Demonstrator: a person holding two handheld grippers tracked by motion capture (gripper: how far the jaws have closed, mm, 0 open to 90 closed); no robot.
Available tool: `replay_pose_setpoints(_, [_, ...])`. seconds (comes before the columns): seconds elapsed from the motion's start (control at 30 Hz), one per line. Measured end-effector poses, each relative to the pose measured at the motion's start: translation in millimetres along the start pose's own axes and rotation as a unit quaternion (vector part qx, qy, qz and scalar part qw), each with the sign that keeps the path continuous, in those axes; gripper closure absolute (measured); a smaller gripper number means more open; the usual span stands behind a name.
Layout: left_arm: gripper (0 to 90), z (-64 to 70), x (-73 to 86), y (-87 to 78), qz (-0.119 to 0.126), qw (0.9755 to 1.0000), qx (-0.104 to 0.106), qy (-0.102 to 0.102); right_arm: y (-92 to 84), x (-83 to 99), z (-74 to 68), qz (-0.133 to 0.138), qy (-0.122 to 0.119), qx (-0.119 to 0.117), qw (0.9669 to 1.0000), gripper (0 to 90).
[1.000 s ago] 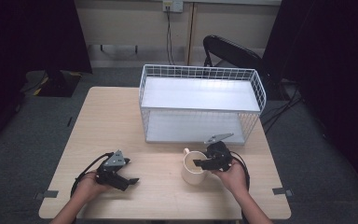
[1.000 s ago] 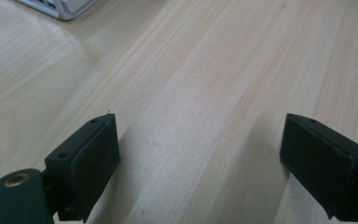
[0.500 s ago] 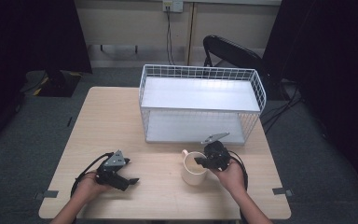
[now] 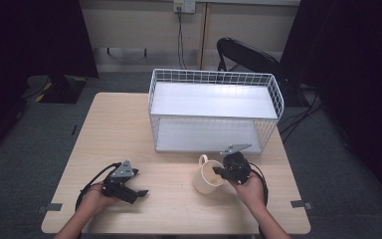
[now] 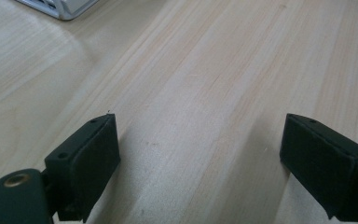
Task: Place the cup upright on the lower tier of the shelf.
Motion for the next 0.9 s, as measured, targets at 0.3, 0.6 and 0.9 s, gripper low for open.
replay_pose_setpoints(0.3, [11.3, 0.0, 0.0, 0.0, 0.000, 1.0000, 0.000, 0.000, -1.7, 0.0, 8.5, 0.014, 0.013, 0.003, 0.9998, 83.2])
replay_pose_setpoints(0.6, [10.9, 0.4, -0.3, 0.4, 0.001, 1.0000, 0.001, -0.002, -4.8, -2.6, 15.1, 0.024, 0.027, 0.006, 0.9993, 83.3])
replay_pose_setpoints(0.9, [10.3, 0.6, -0.1, 0.4, -0.001, 1.0000, 0.001, -0.003, -13.6, -9.4, 22.0, 0.043, 0.042, 0.010, 0.9982, 83.3])
Point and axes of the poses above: each handheld gripper's, and its own axes: y roughly forward along the jaws, x roughly out of its underside, z roughly to its right, the point moved 9 cm from there along y, roughly forward along the jaws, and after that the axes turned 12 degrees about y, right-handed, at the moved point
